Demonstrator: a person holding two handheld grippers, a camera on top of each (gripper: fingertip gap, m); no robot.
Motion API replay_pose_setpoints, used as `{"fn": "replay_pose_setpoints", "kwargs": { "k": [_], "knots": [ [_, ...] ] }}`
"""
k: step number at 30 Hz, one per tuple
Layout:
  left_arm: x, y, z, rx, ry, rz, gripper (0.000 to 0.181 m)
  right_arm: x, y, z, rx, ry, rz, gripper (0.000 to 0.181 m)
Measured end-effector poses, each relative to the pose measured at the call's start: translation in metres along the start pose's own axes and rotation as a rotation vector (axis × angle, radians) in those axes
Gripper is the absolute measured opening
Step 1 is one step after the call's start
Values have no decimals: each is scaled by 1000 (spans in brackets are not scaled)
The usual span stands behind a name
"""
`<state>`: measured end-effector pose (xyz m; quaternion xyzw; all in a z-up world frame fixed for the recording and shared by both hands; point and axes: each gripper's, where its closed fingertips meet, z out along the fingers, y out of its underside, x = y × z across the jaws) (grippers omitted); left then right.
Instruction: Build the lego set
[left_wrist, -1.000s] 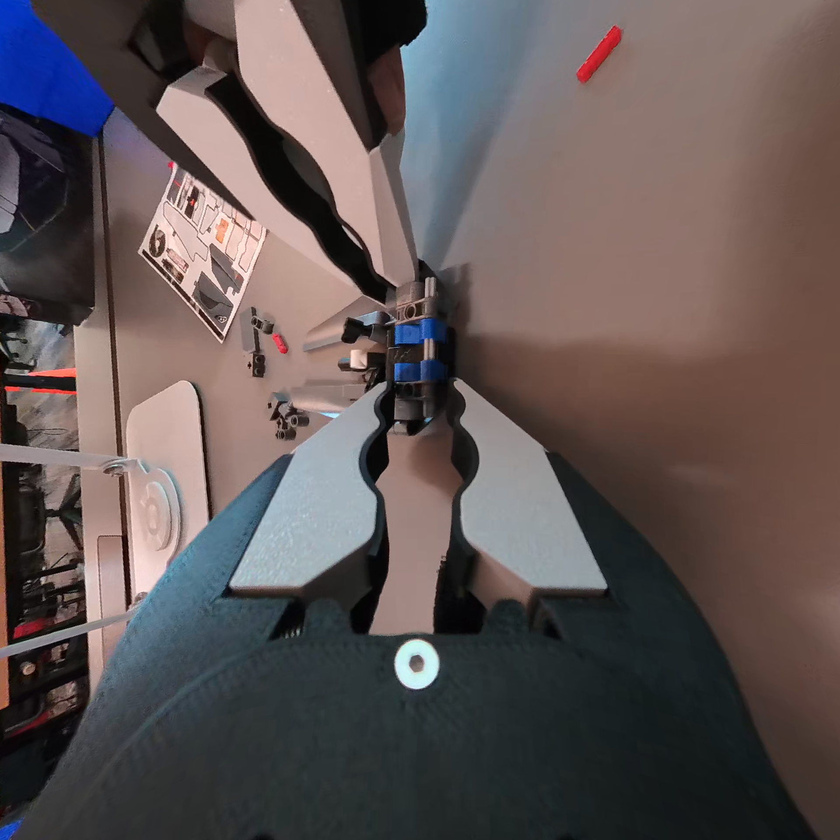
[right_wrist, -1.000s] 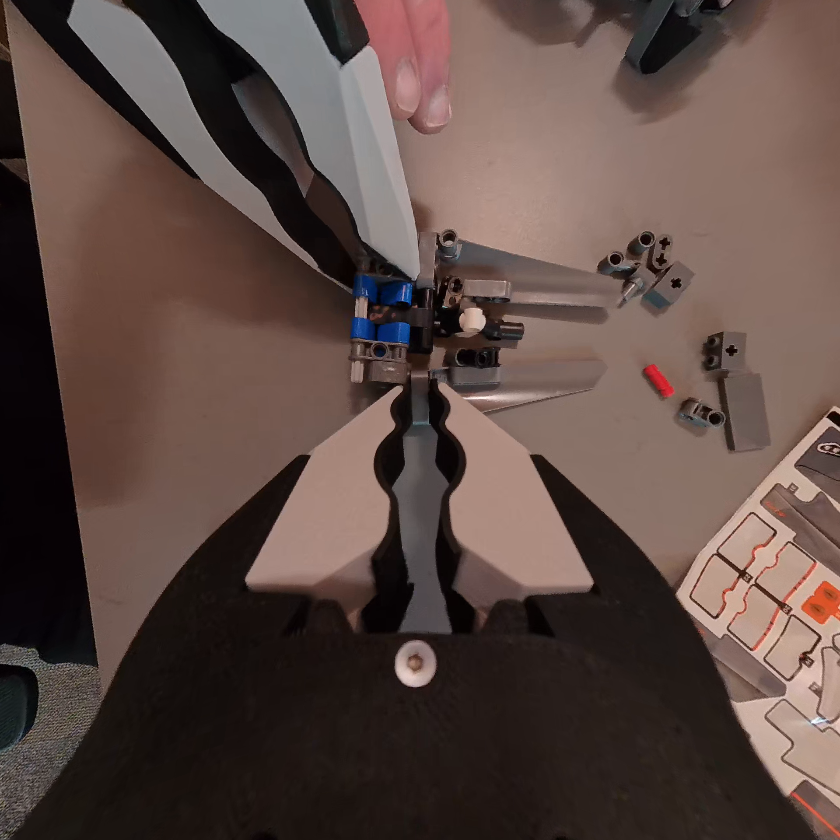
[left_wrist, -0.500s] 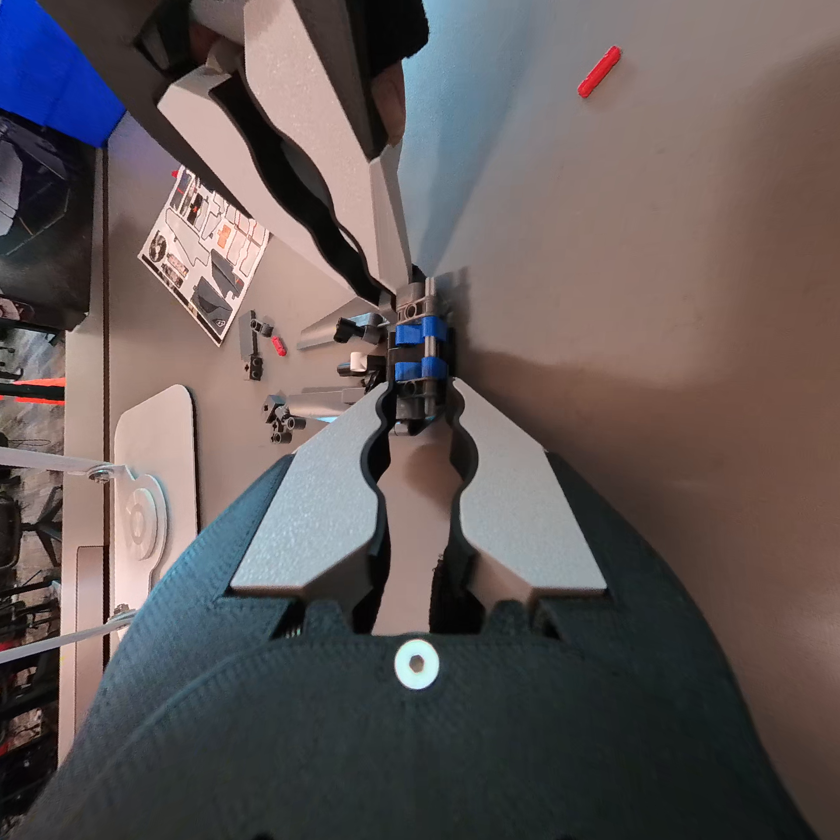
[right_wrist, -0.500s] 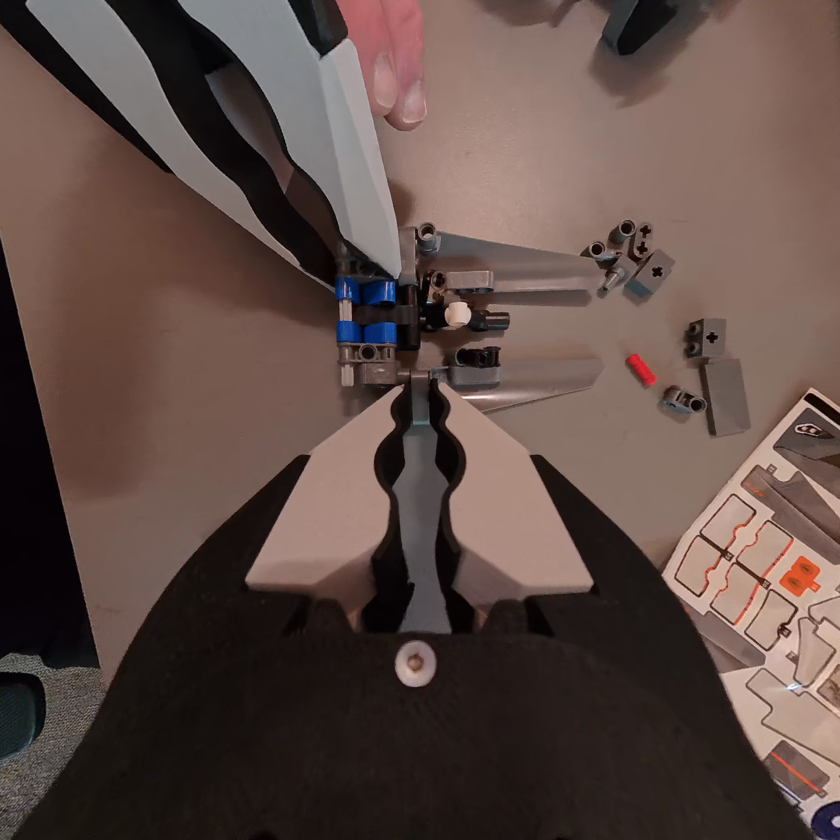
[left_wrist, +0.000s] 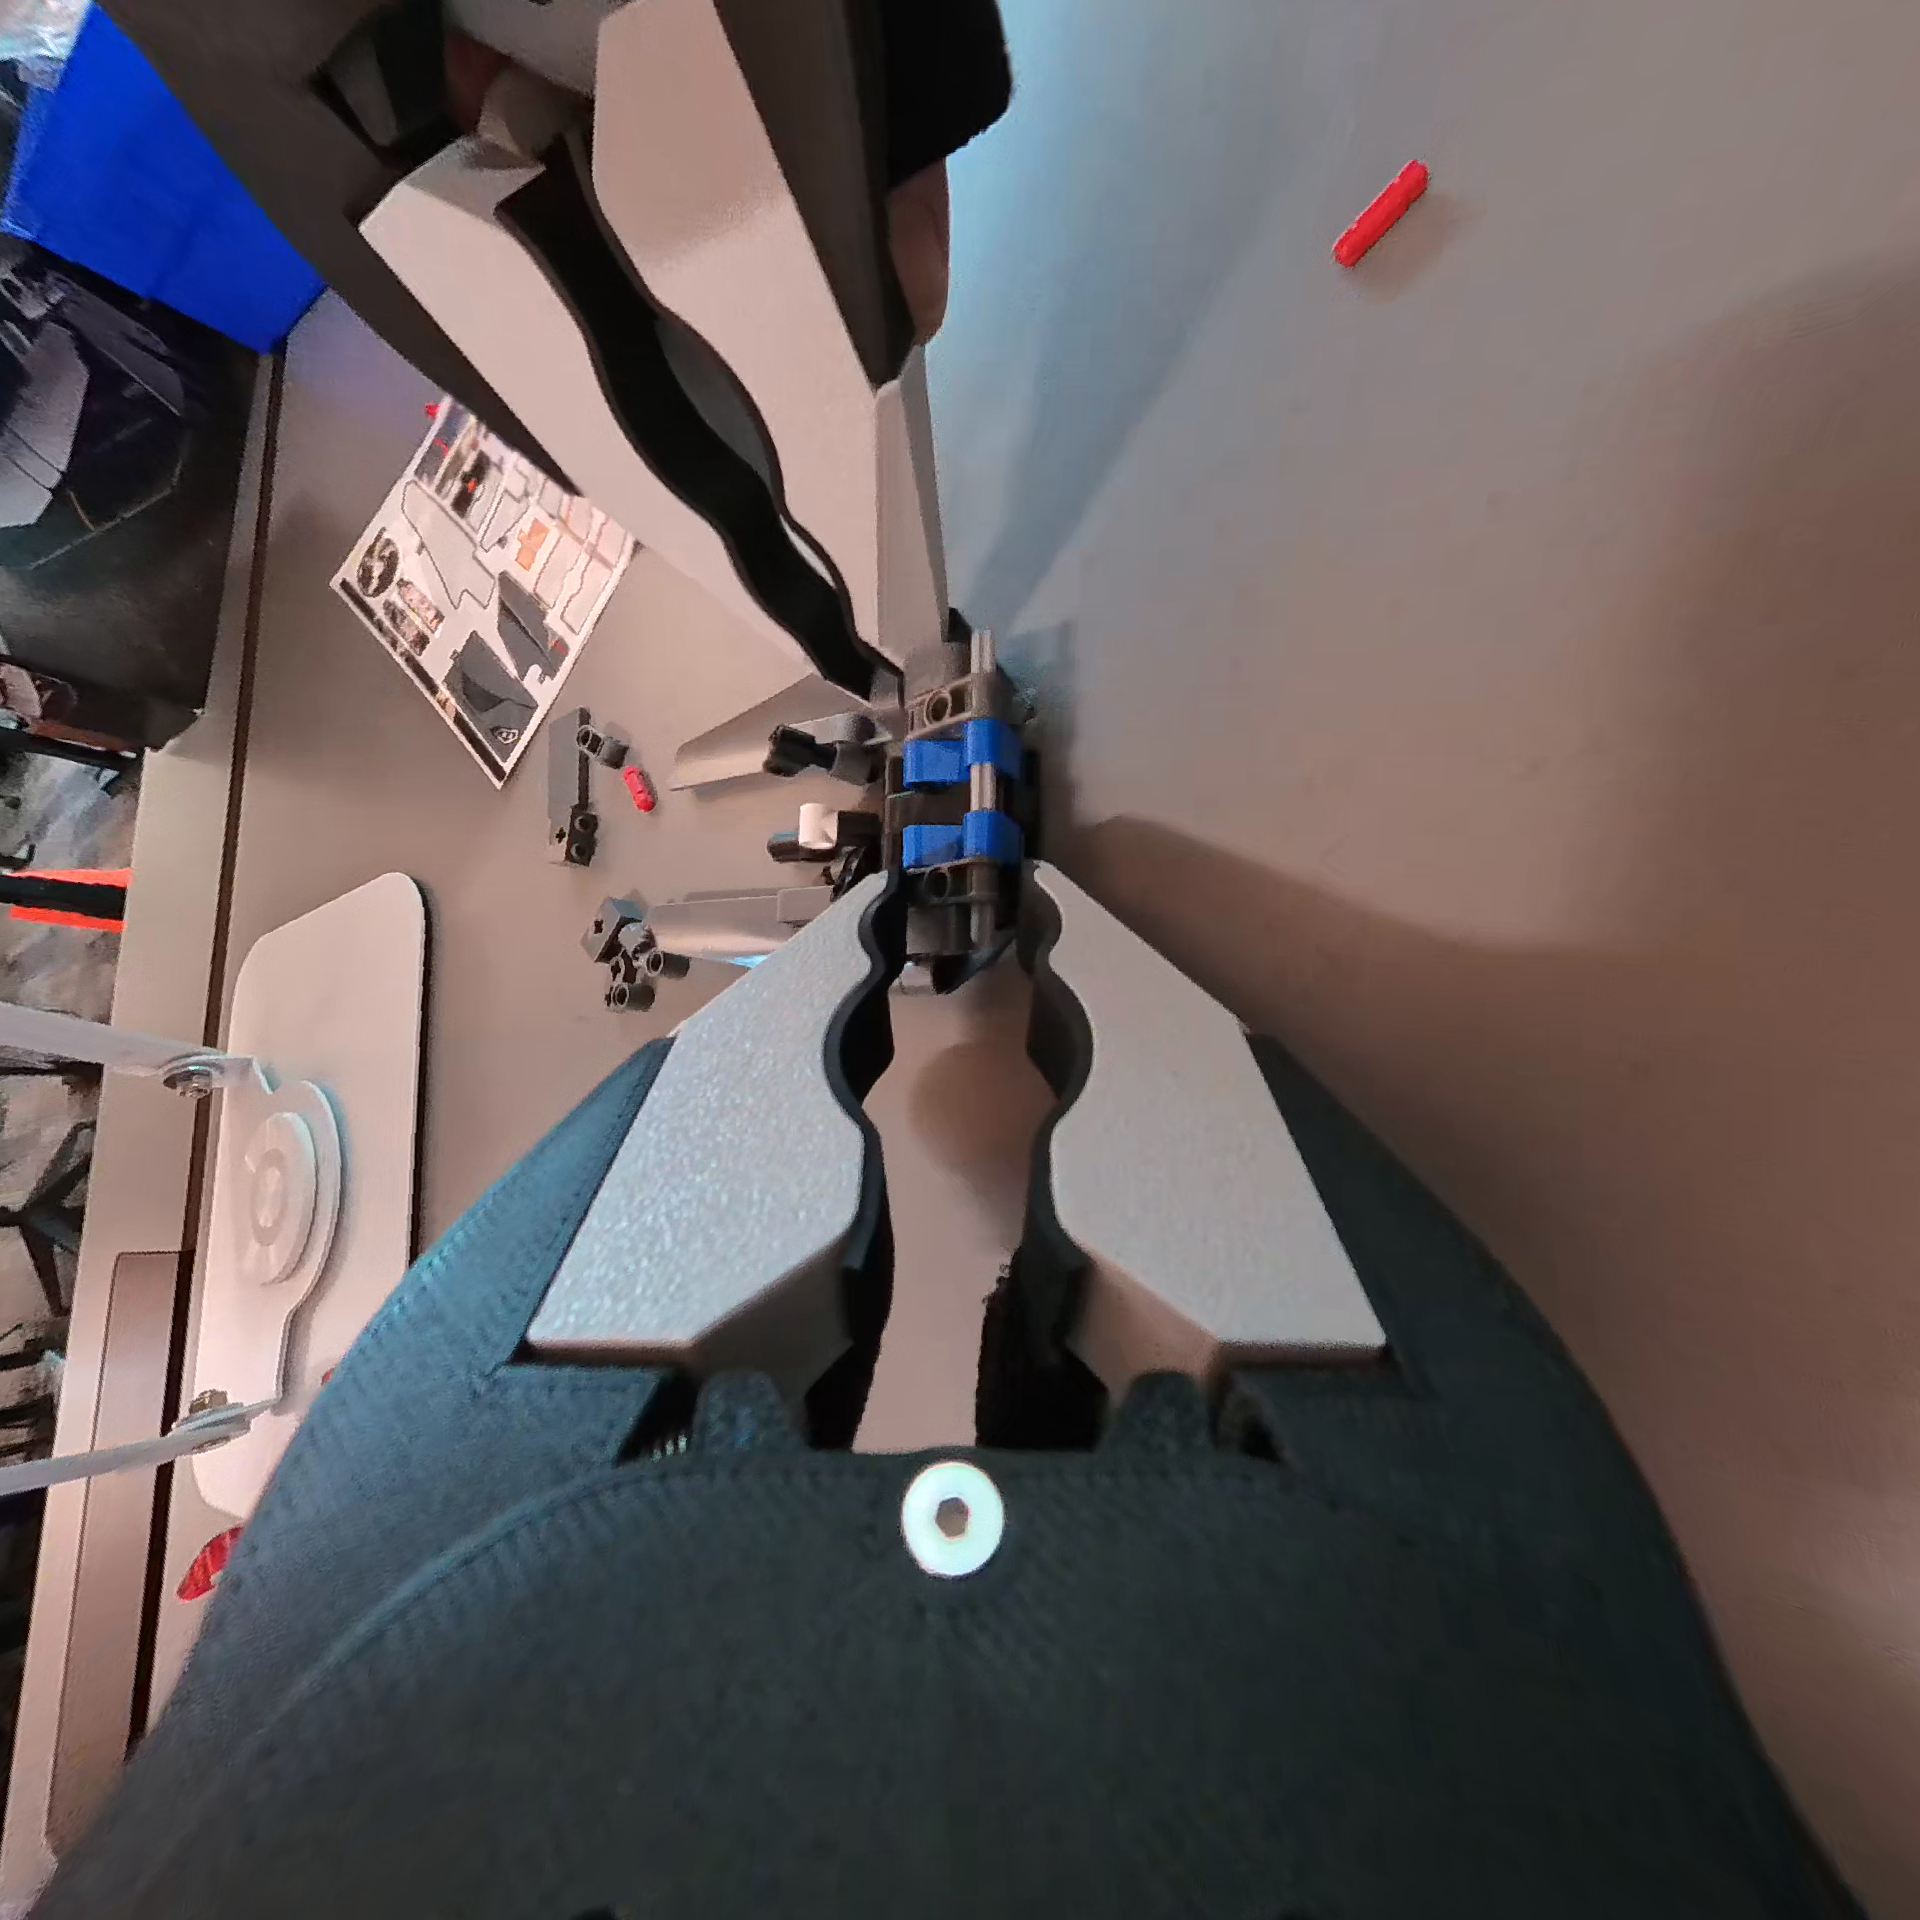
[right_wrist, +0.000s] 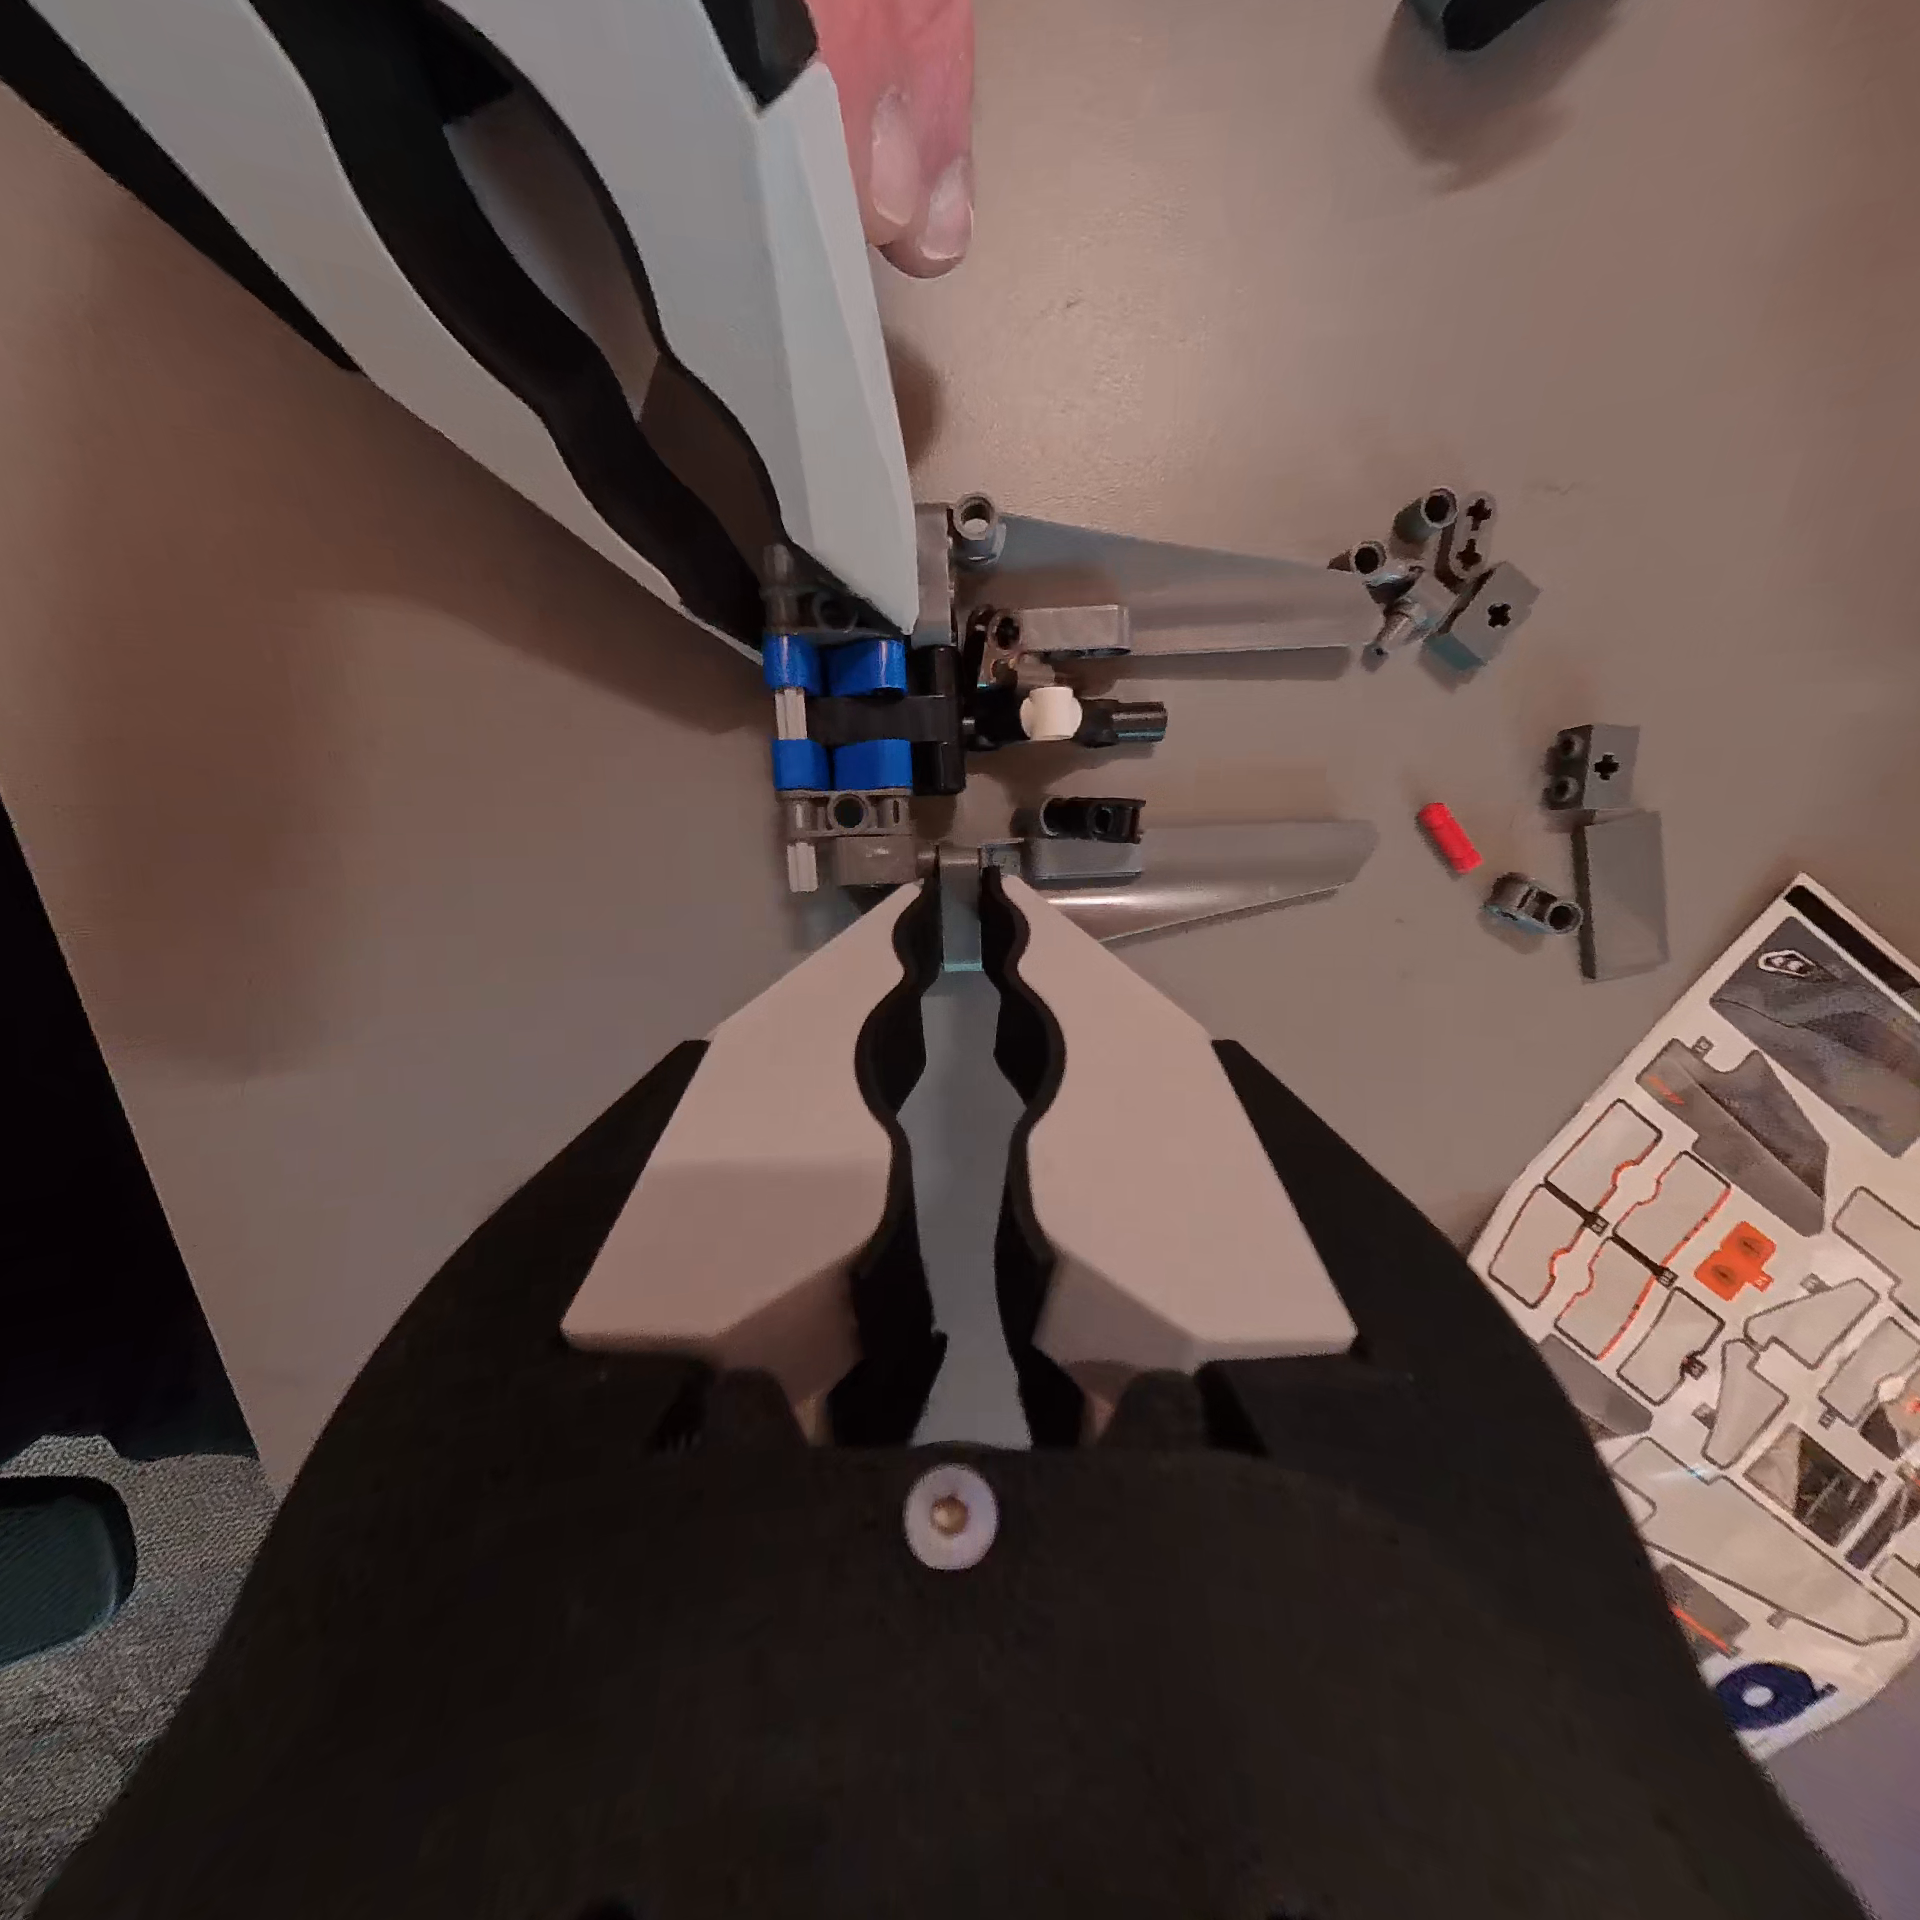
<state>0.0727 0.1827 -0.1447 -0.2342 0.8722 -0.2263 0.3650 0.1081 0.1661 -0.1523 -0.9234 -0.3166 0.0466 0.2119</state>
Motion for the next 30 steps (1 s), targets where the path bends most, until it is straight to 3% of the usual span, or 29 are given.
{"fn": "replay_pose_setpoints", "kwargs": {
  "k": [1,30],
  "knots": [
    [0,0,0,5,0,-1,18,1,0,0,-6,1,5,5],
    [-1,1,0,2,-25,43,17,-1,-3,2,69,-51,167,4]
  ]
}}
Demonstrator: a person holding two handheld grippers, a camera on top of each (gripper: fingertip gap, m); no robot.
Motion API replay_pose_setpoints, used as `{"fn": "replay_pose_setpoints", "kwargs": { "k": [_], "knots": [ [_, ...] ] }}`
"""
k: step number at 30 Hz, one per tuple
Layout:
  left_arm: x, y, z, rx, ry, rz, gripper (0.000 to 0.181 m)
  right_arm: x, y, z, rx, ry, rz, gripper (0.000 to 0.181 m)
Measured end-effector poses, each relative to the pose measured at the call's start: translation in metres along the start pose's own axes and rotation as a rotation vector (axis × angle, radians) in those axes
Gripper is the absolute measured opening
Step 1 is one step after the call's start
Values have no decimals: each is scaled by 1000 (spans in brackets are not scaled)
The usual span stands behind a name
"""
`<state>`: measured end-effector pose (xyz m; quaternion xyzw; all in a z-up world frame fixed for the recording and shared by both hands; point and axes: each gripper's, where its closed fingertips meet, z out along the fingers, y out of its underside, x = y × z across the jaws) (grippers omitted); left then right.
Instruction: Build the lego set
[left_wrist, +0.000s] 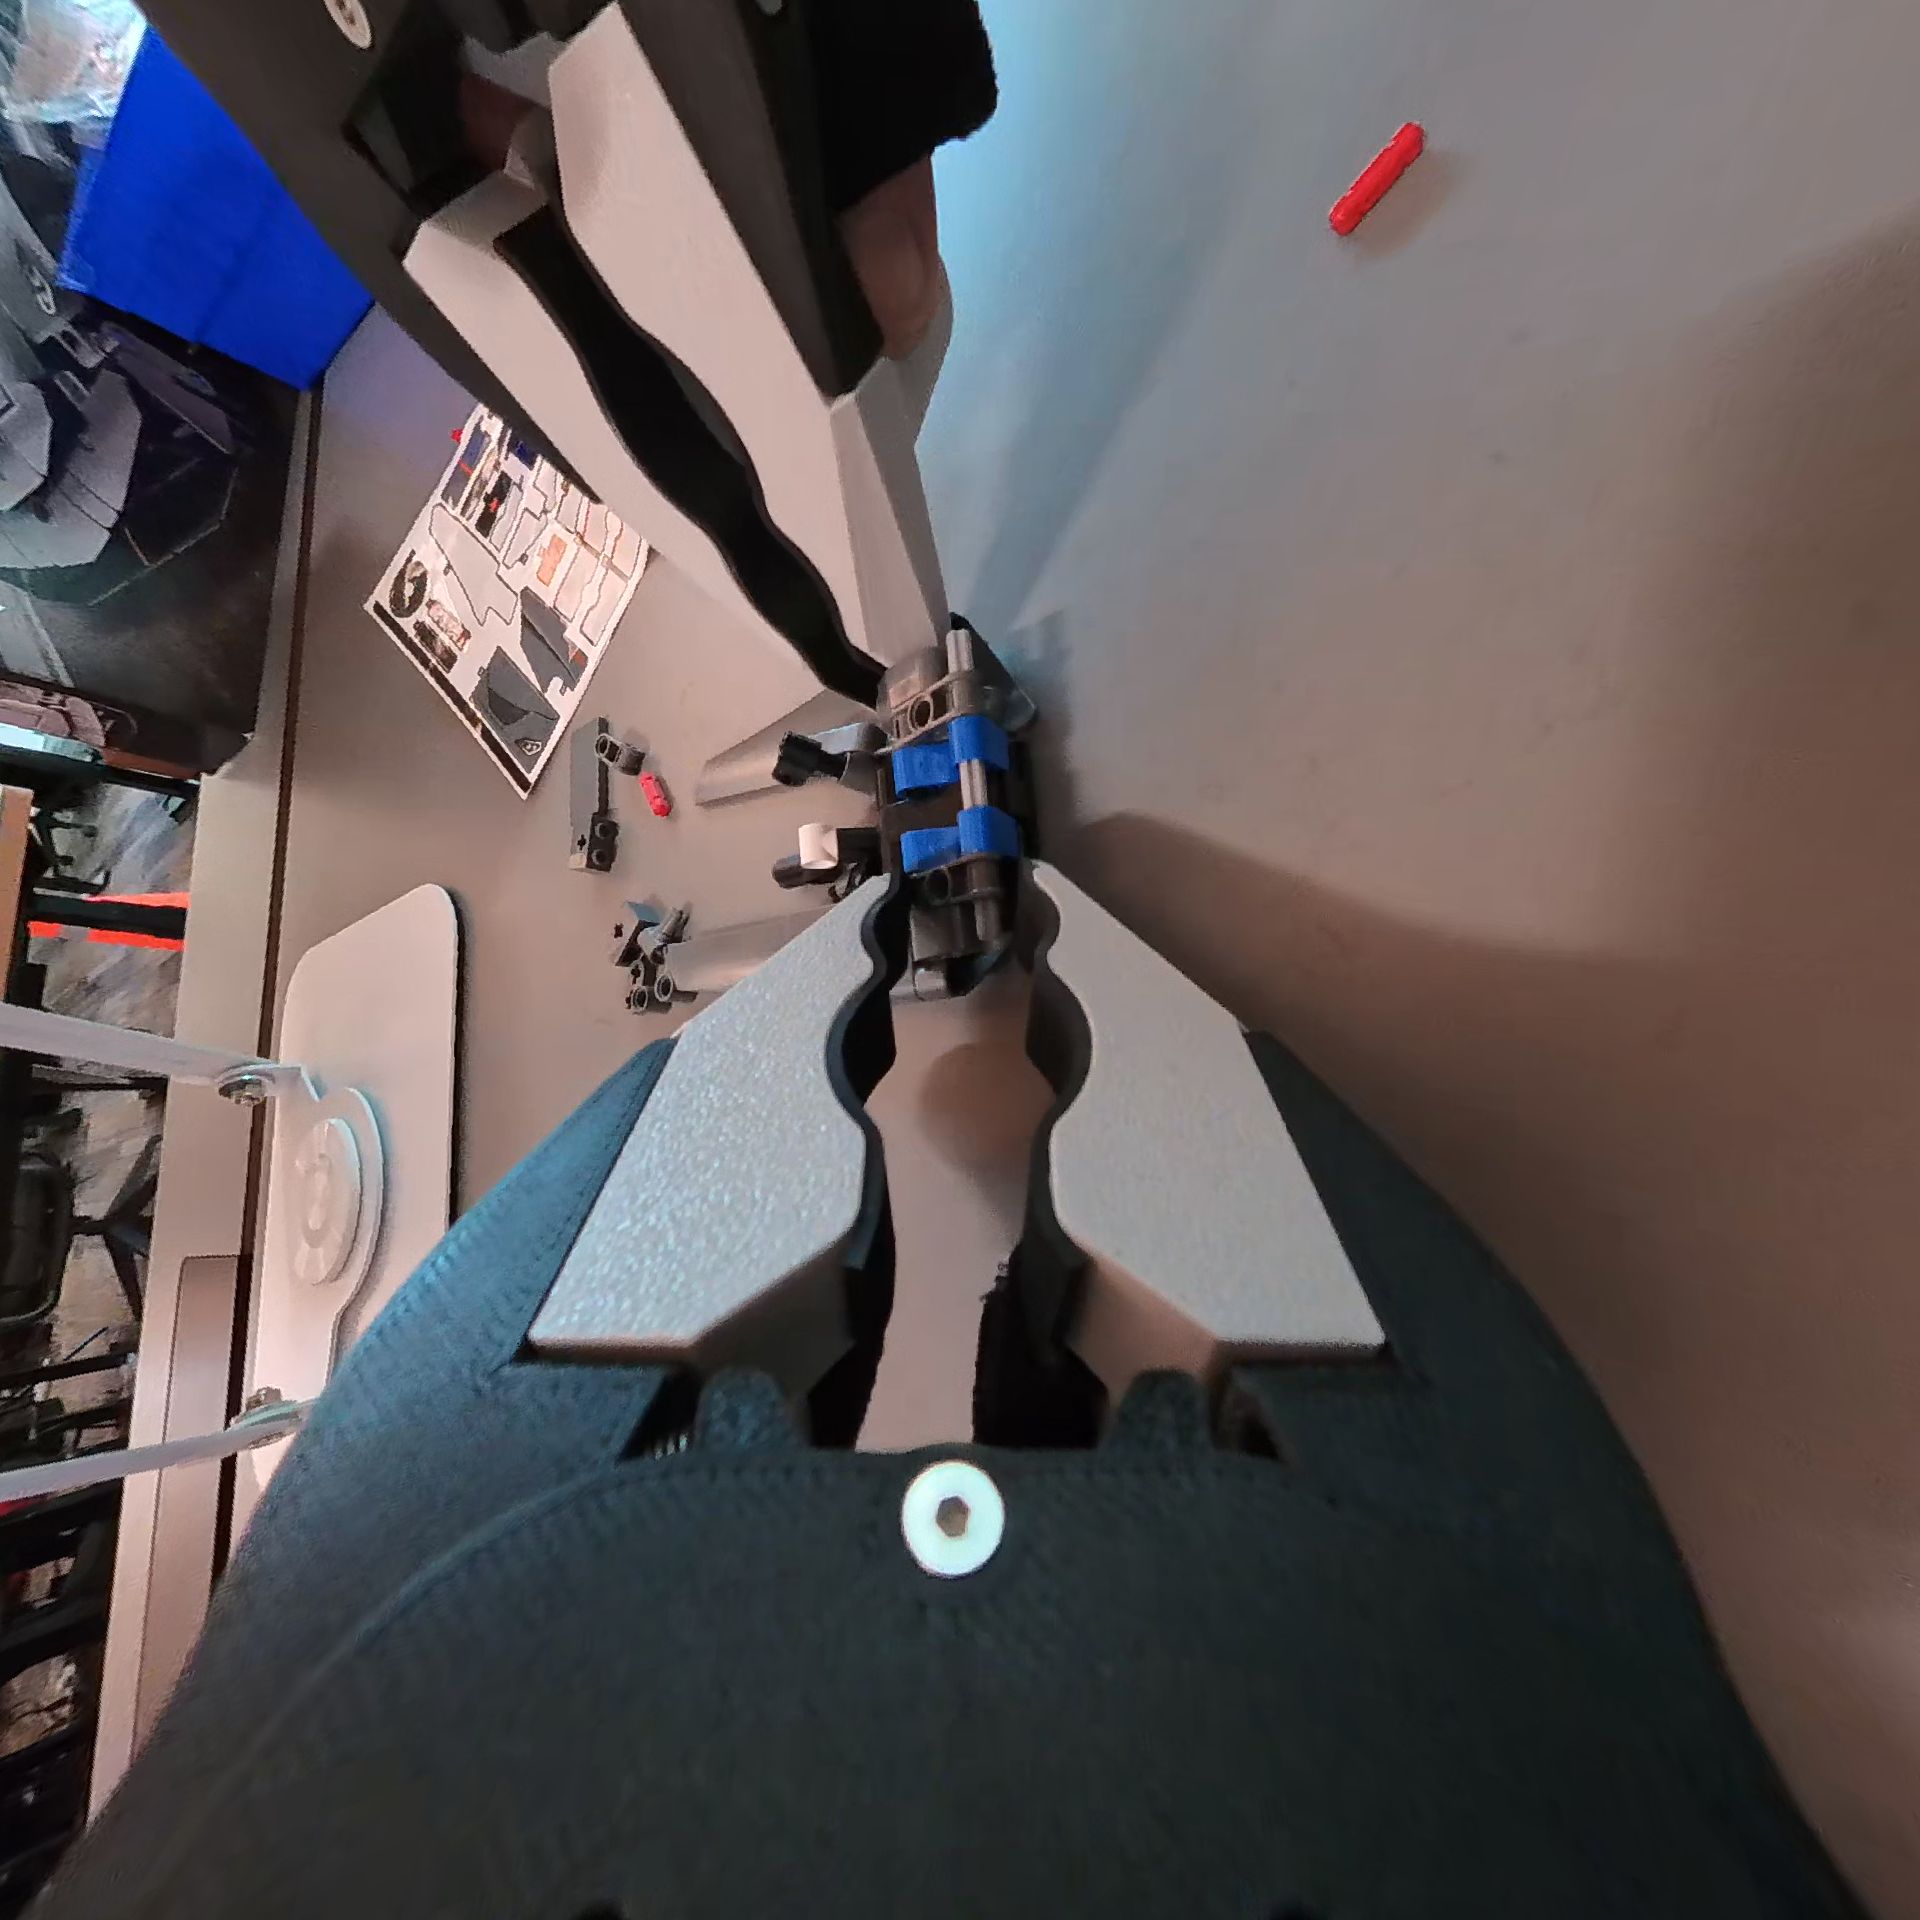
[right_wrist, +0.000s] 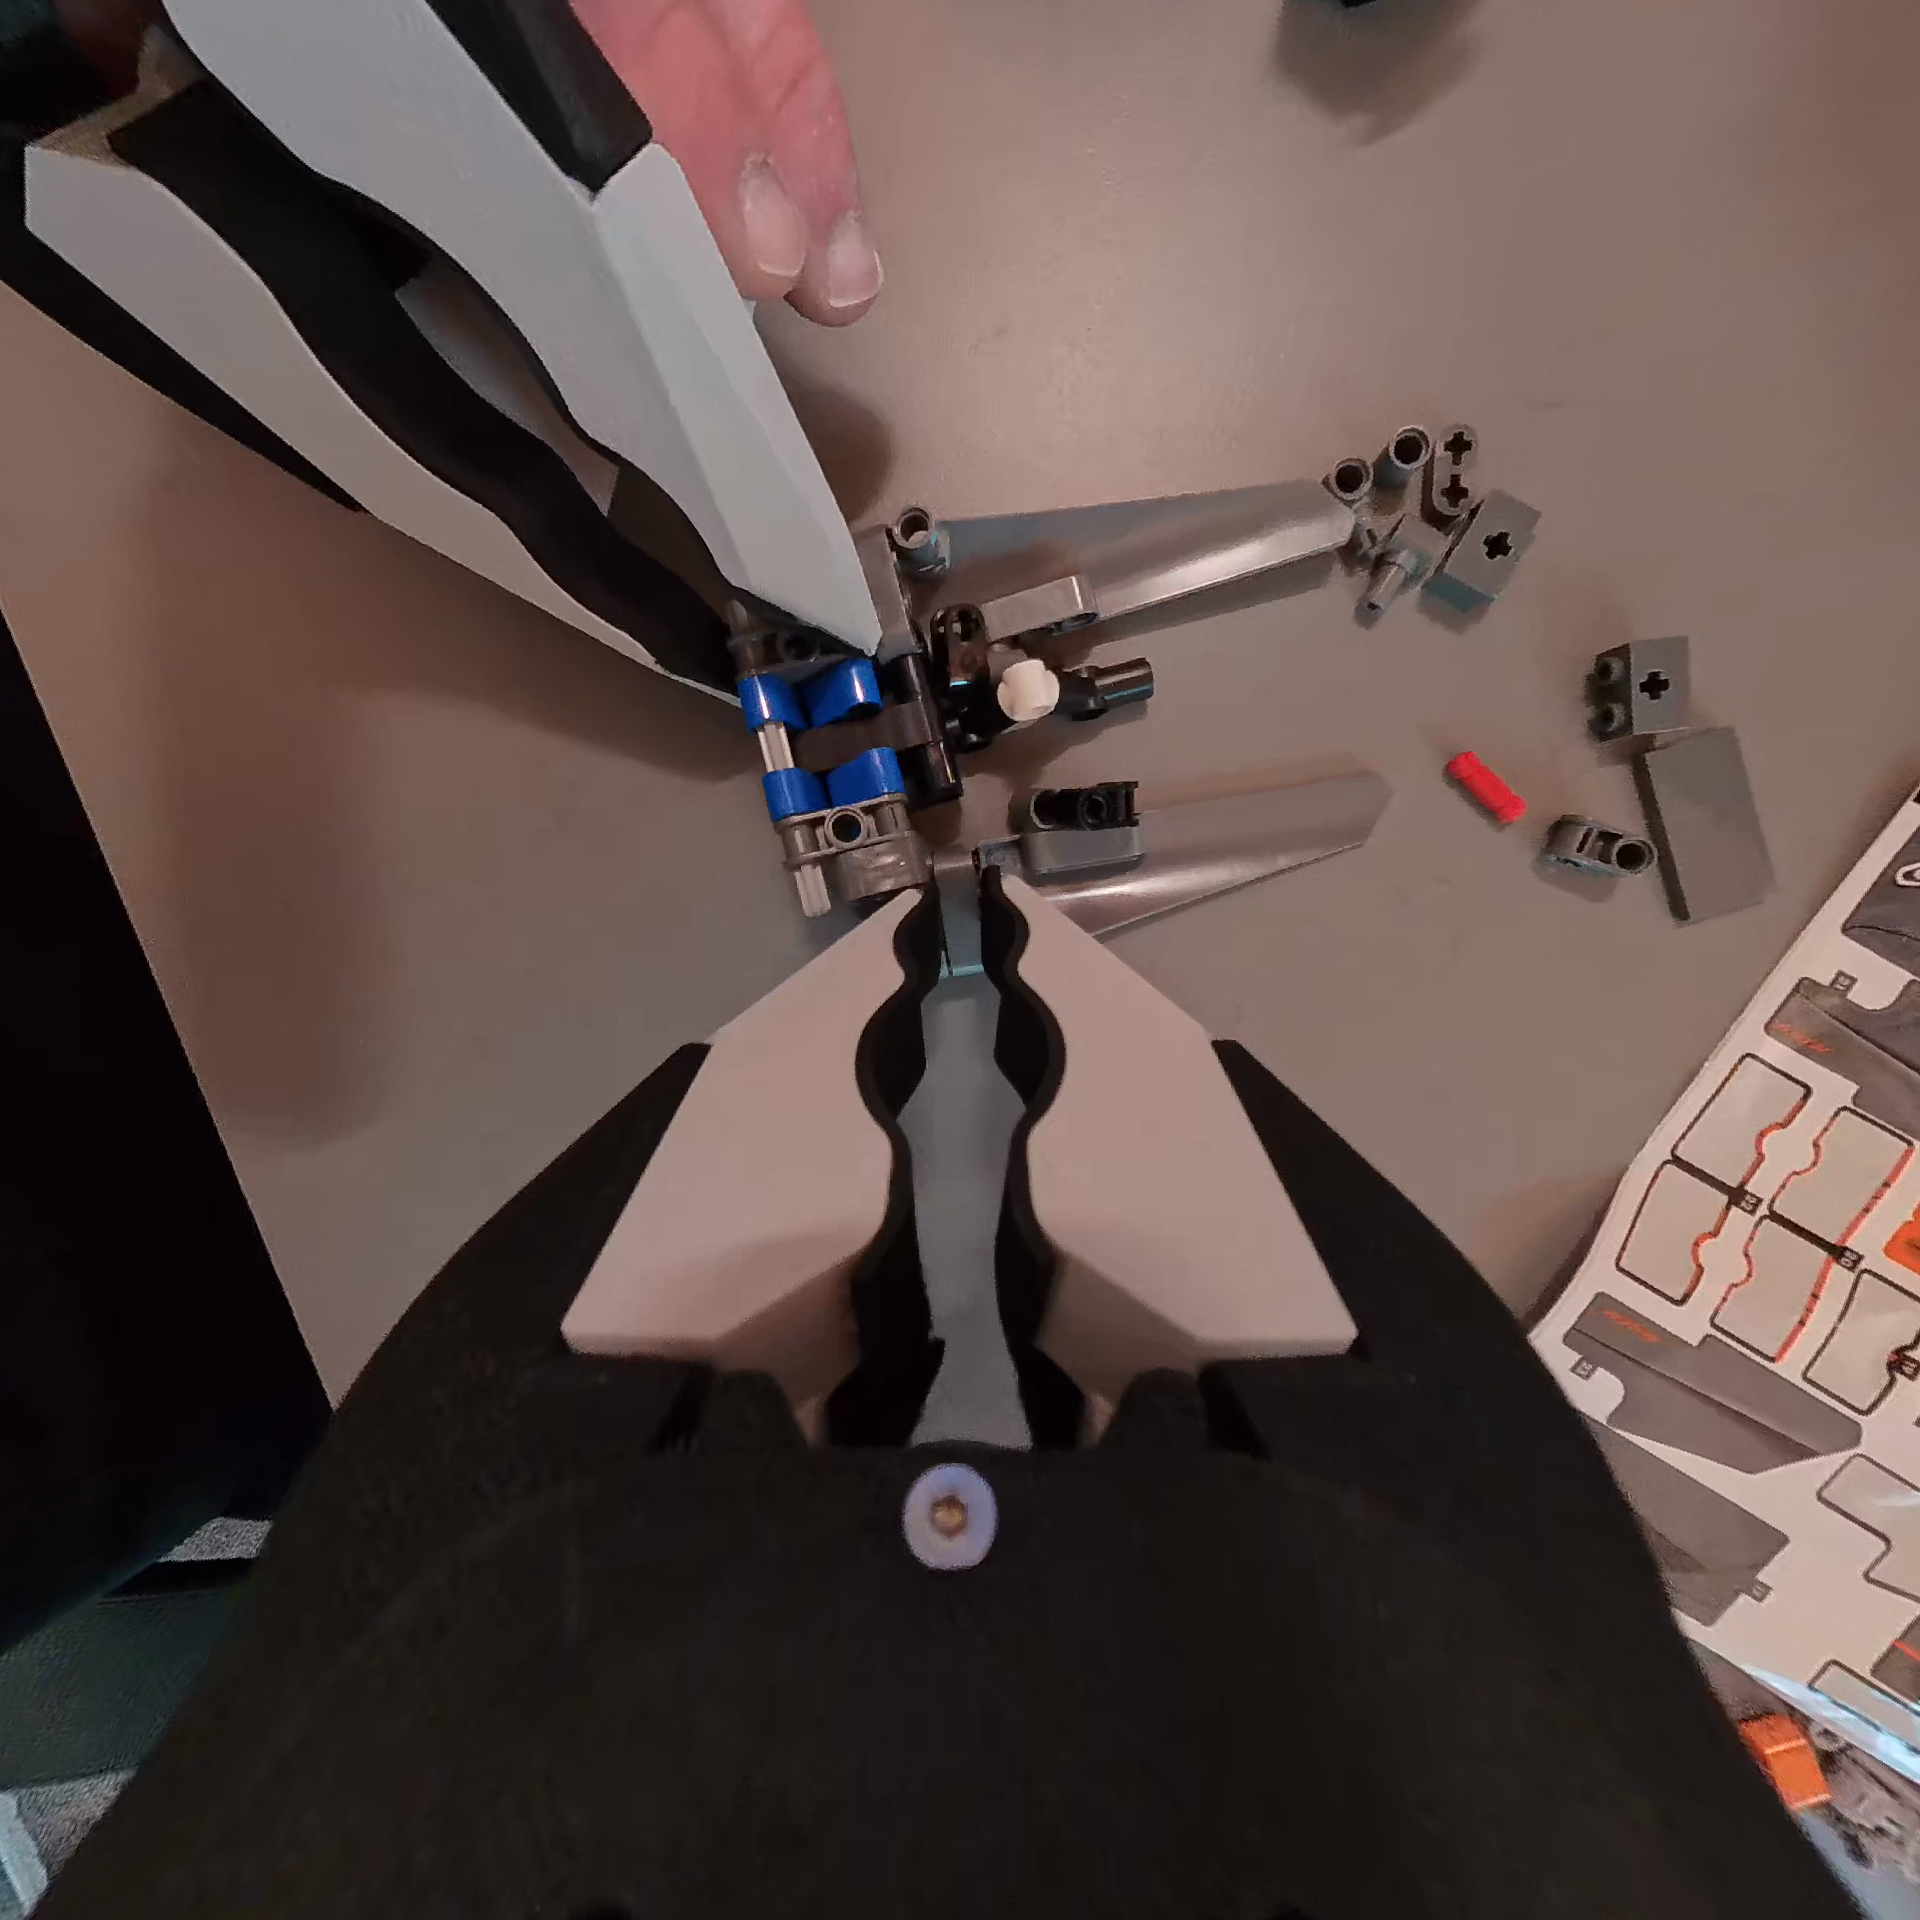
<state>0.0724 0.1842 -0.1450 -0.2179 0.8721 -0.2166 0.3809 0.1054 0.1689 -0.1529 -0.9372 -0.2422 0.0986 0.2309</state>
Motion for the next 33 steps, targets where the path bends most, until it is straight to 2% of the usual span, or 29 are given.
{"fn": "replay_pose_setpoints", "kwargs": {
  "k": [8,26,33],
  "knots": [
    [-2,2,1,-28,-8,50,14,0,-1,0,9,-15,8,4],
    [-2,2,2,-126,-41,208,14,5,-2,1,-95,33,-39,3],
    [-3,2,2,-141,-37,214,15,4,-2,1,-72,-26,-7,4]
  ]
}}
